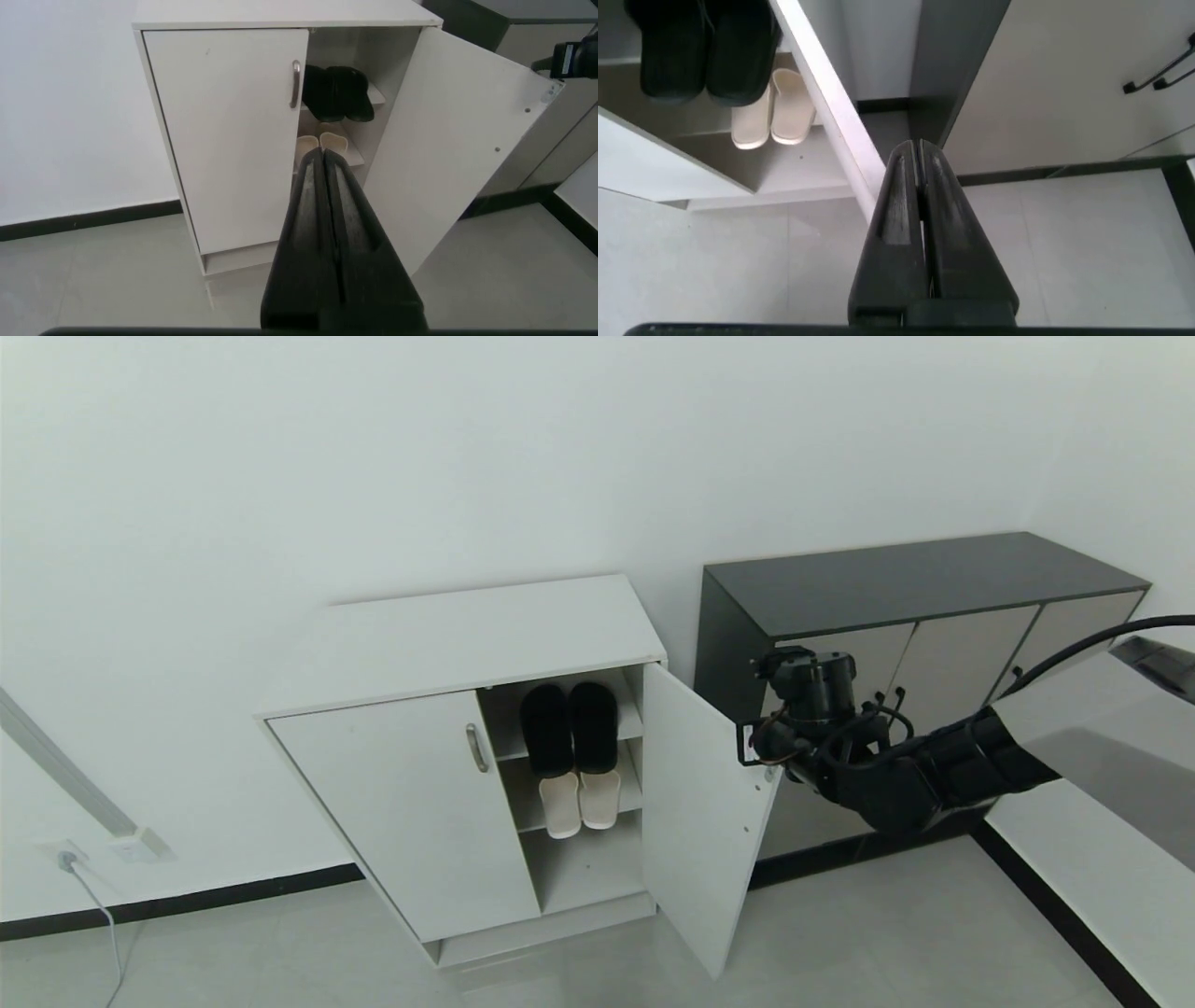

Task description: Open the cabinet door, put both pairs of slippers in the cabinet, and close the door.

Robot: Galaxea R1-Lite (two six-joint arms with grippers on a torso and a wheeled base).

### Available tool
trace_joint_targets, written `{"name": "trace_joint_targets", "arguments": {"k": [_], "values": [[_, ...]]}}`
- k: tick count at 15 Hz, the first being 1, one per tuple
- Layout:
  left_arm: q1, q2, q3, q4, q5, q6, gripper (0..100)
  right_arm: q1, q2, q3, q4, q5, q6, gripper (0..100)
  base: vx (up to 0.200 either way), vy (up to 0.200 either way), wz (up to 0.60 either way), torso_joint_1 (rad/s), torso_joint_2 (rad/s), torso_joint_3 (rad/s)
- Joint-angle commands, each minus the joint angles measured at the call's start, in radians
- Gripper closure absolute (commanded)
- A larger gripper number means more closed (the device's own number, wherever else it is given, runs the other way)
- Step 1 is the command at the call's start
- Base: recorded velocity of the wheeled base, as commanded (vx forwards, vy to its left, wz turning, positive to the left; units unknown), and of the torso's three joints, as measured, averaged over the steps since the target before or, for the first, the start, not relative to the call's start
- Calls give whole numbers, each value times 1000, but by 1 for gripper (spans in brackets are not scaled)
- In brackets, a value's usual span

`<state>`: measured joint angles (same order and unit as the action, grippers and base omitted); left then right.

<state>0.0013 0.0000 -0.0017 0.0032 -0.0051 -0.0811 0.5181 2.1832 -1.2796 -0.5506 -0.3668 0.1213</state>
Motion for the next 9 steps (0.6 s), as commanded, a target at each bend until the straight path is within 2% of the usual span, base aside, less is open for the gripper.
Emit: {"name": "trace_joint_targets", "arguments": {"k": [1, 6, 9], "values": [[0, 2, 0, 0, -1, 0, 100, 0, 21, -4, 0, 0, 0, 100, 0, 0, 0, 0, 0, 0], [0, 2, 0, 0, -1, 0, 100, 5, 26, -1, 0, -1, 0, 100, 0, 0, 0, 0, 0, 0], [0, 0, 0, 0, -1, 0, 100, 45, 21, 14, -9, -3, 1, 100, 0, 0, 0, 0, 0, 0]]}}
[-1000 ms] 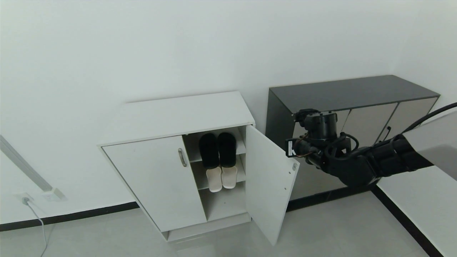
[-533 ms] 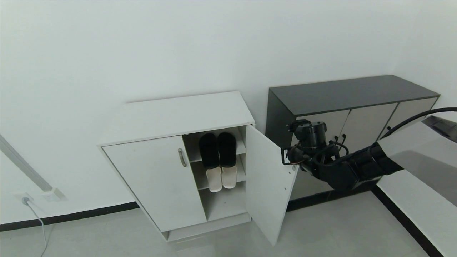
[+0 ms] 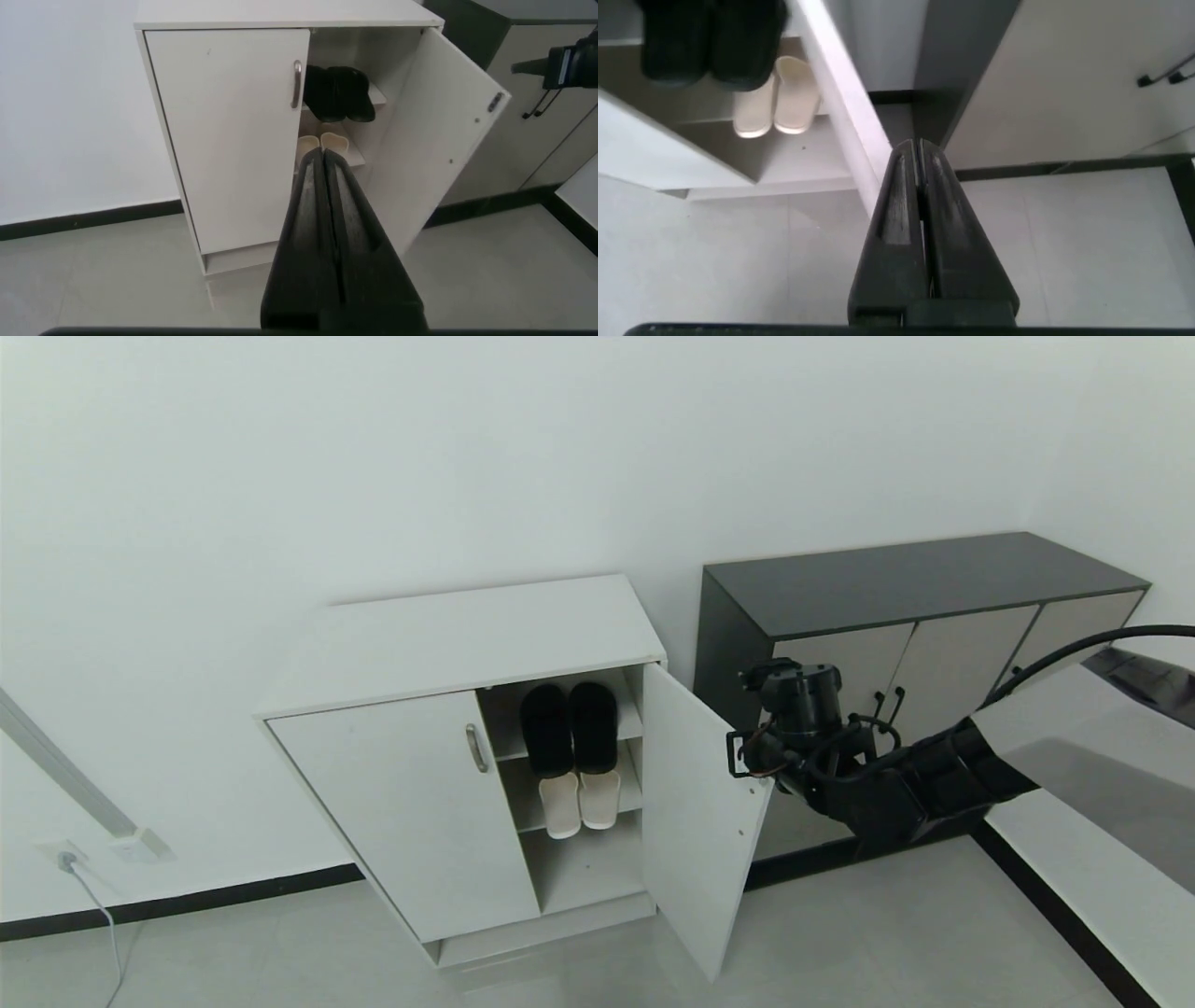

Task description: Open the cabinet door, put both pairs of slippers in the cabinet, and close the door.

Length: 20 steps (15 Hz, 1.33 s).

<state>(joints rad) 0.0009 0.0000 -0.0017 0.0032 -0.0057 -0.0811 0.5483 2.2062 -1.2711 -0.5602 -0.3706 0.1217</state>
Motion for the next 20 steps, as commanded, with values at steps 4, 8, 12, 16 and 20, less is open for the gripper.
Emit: {"name": "trace_joint_targets", "arguments": {"k": [4, 8, 12, 16, 20], "values": [[1, 2, 0, 0, 0, 0, 100, 124, -33, 75, -66, -7, -5, 100, 0, 0, 0, 0, 0, 0], [1, 2, 0, 0, 0, 0, 100, 211, -83, 156, -161, -2, -13, 100, 0, 0, 0, 0, 0, 0], [1, 2, 0, 0, 0, -2, 100, 243, -109, 185, -175, 1, -20, 100, 0, 0, 0, 0, 0, 0], [1, 2, 0, 0, 0, -2, 100, 242, -111, 200, -193, 2, -39, 100, 0, 0, 0, 0, 0, 0], [1, 2, -1, 0, 0, 0, 100, 245, -109, 216, -213, 2, -54, 100, 0, 0, 0, 0, 0, 0]]}}
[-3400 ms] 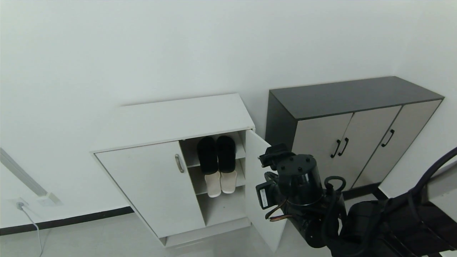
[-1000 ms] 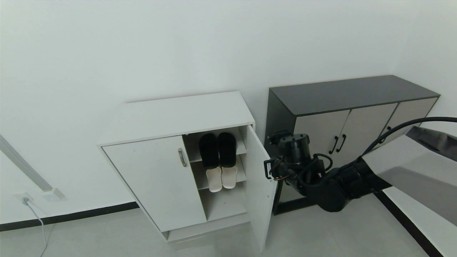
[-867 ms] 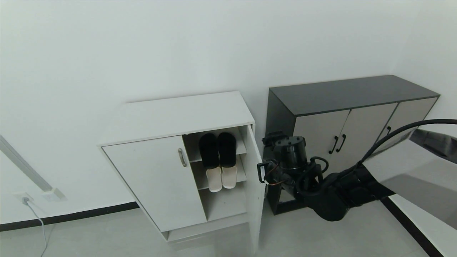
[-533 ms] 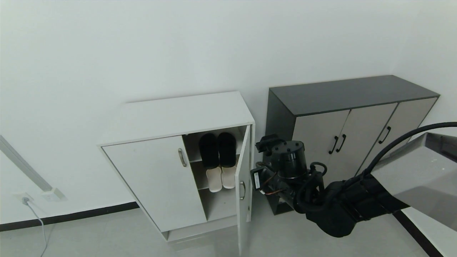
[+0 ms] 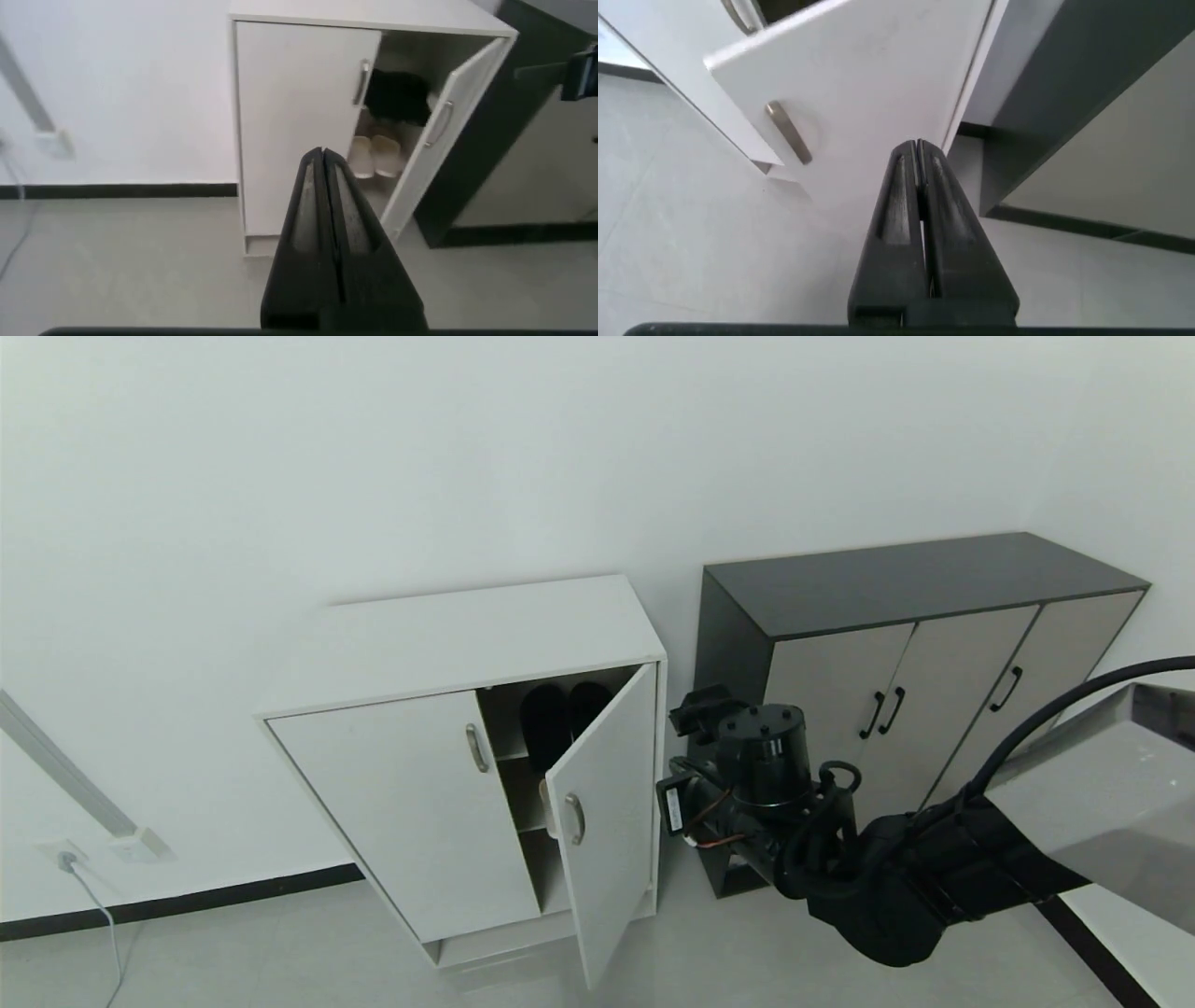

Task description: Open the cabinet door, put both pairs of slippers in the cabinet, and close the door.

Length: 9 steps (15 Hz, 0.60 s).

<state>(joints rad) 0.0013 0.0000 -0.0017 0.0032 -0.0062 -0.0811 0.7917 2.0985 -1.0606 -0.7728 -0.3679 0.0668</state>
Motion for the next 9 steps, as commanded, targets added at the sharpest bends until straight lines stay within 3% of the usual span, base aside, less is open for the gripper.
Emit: {"name": "trace_joint_targets", "arguments": {"k": [1, 8, 9], "values": [[0, 2, 0, 0, 0, 0, 100, 3, 0, 8, -2, 1, -1, 100, 0, 0, 0, 0, 0, 0], [0, 2, 0, 0, 0, -2, 100, 9, 0, 37, -20, 49, 1, 100, 0, 0, 600, 3, 4, -4], [0, 0, 0, 0, 0, -2, 100, 9, 0, 41, -31, 50, -1, 100, 0, 0, 0, 0, 0, 0]]}}
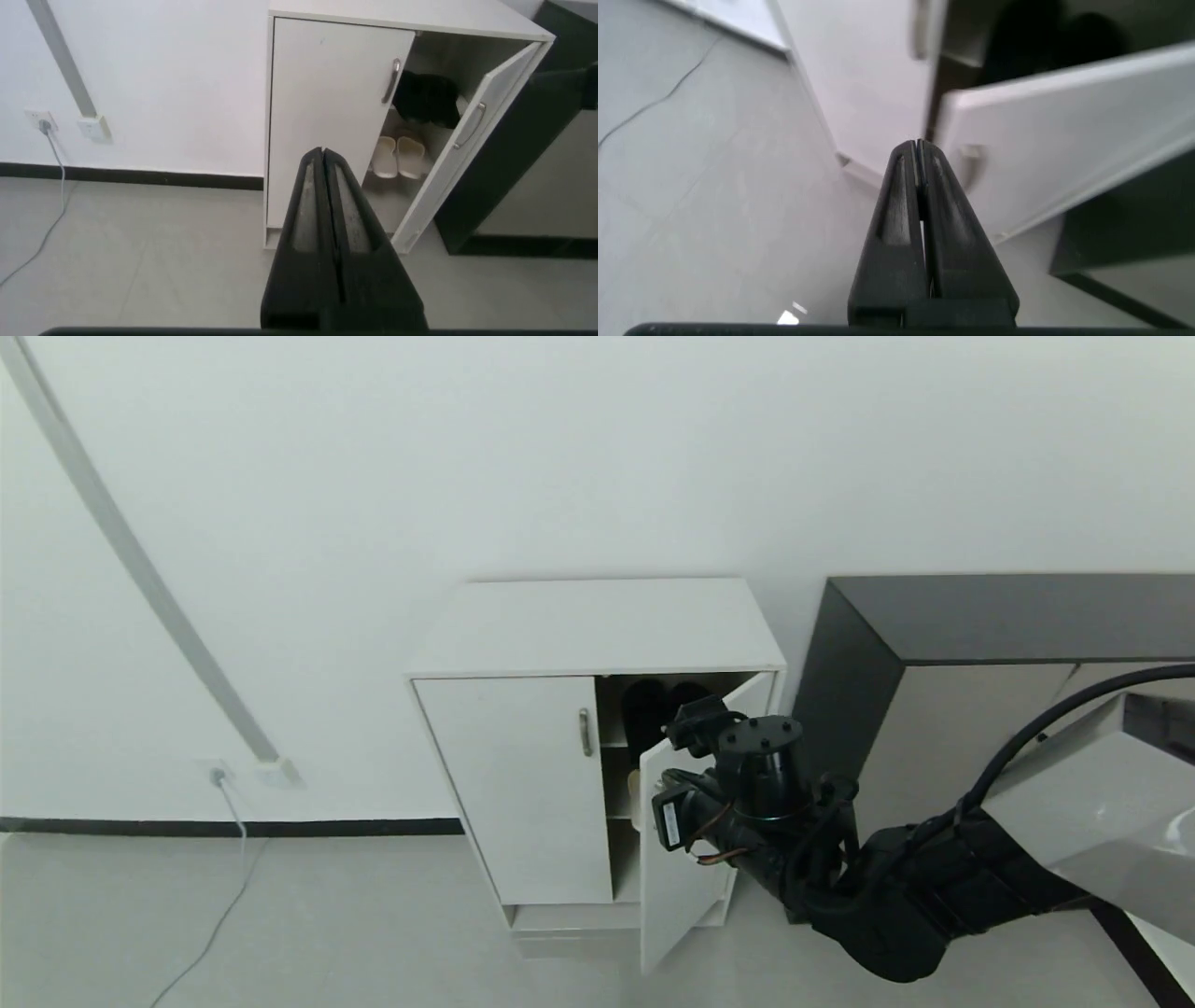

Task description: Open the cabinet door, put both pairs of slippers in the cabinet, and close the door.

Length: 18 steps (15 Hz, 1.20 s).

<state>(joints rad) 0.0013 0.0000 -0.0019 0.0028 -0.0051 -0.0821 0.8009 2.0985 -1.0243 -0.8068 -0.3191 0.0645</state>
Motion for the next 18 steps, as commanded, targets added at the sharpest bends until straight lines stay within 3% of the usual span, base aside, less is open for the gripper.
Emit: {"name": "trace_joint_targets", "arguments": {"k": [1, 6, 8, 13, 18], "values": [[0, 2, 0, 0, 1, -1, 100, 0, 0, 13, -8, 2, -8, 100, 0, 0, 0, 0, 0, 0], [0, 2, 0, 0, 1, -1, 100, -19, -45, 87, -66, -6, -41, 100, 0, 0, 0, 0, 0, 0], [0, 2, -1, 0, -1, 1, 100, -19, -91, 188, -66, -1, -45, 100, 0, 0, 0, 0, 0, 0], [0, 2, -1, 0, -1, 1, 100, -19, -124, 359, -123, 0, -51, 100, 200, 0, 0, -2, 0, 2], [0, 2, -1, 0, -1, 1, 100, -11, -109, 397, -137, 5, -46, 100, 160, 0, 0, 3, 2, 4]]}}
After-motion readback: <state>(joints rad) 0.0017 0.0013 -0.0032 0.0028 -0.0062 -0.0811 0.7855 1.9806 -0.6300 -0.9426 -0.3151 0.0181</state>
